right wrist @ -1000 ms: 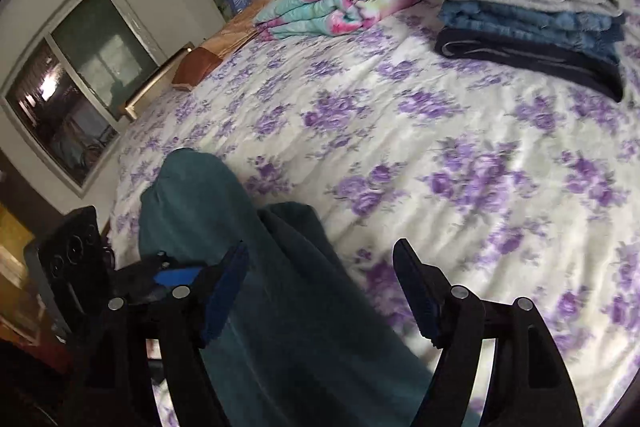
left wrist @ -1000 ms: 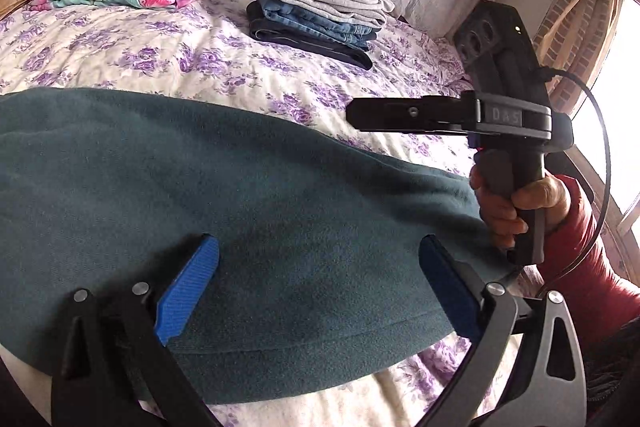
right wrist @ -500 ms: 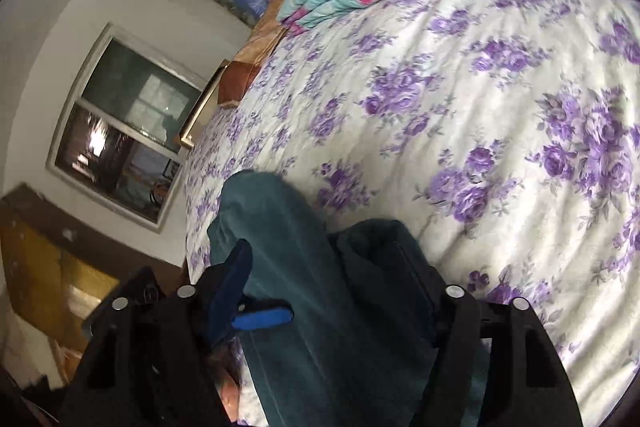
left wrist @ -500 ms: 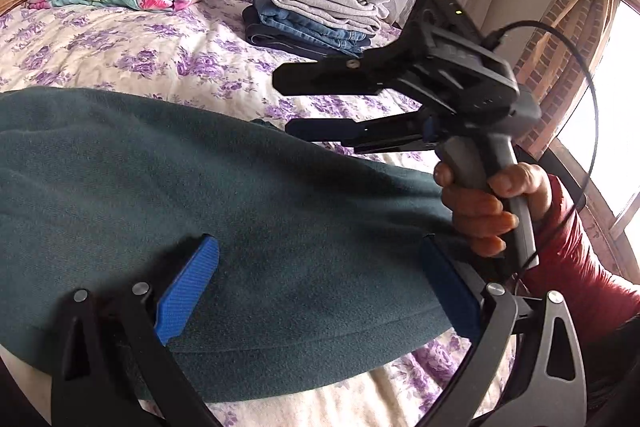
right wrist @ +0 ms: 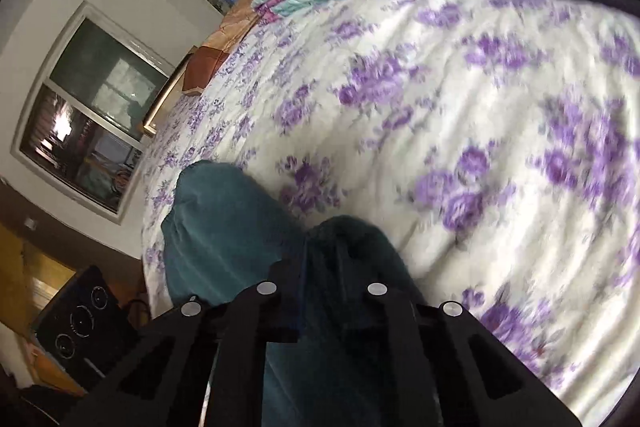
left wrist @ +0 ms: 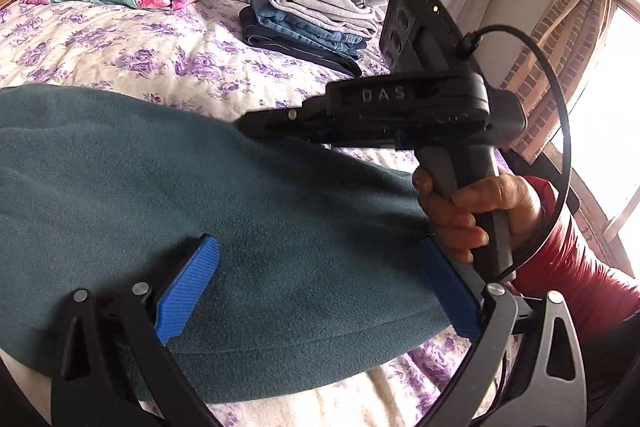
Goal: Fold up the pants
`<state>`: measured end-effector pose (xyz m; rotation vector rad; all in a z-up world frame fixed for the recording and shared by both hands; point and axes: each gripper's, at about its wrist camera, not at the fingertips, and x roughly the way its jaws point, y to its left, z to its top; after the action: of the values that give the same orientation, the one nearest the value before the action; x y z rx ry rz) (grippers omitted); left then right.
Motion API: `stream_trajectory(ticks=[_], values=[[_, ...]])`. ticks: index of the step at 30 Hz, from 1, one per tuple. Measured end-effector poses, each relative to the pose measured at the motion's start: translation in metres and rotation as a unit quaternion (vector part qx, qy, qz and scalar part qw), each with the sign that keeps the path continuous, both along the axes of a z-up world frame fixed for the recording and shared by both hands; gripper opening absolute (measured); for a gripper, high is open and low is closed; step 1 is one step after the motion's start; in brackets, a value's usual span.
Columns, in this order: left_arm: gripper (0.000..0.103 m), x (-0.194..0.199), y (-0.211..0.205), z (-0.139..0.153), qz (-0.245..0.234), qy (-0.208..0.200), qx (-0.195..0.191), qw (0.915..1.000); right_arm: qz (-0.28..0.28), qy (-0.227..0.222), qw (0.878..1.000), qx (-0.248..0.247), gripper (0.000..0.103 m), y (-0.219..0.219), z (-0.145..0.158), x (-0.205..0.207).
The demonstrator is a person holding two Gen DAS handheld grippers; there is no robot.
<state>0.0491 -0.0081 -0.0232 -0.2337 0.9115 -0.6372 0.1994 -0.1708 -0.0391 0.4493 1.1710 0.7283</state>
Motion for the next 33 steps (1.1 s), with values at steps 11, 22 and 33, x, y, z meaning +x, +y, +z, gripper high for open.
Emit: stream_trajectory(ticks=[11,22,33], values=[[0.097,0.001,-0.001,0.0,0.0,0.003,0.002,1.0,-0.045,-0.096,0.991,-0.084,0.015,-0.013,0.027,-0.008],[0.097,0.001,-0.004,-0.001,0.005,0.006,0.018,0.9998,-0.04,-0.04,0.994,-0.098,0.005,0.006,-0.01,-0.005],[0.097,0.002,-0.004,0.0,0.011,0.004,0.026,0.9996,-0.064,-0.05,0.989,-0.126,0.061,-0.02,-0.003,-0.058]])
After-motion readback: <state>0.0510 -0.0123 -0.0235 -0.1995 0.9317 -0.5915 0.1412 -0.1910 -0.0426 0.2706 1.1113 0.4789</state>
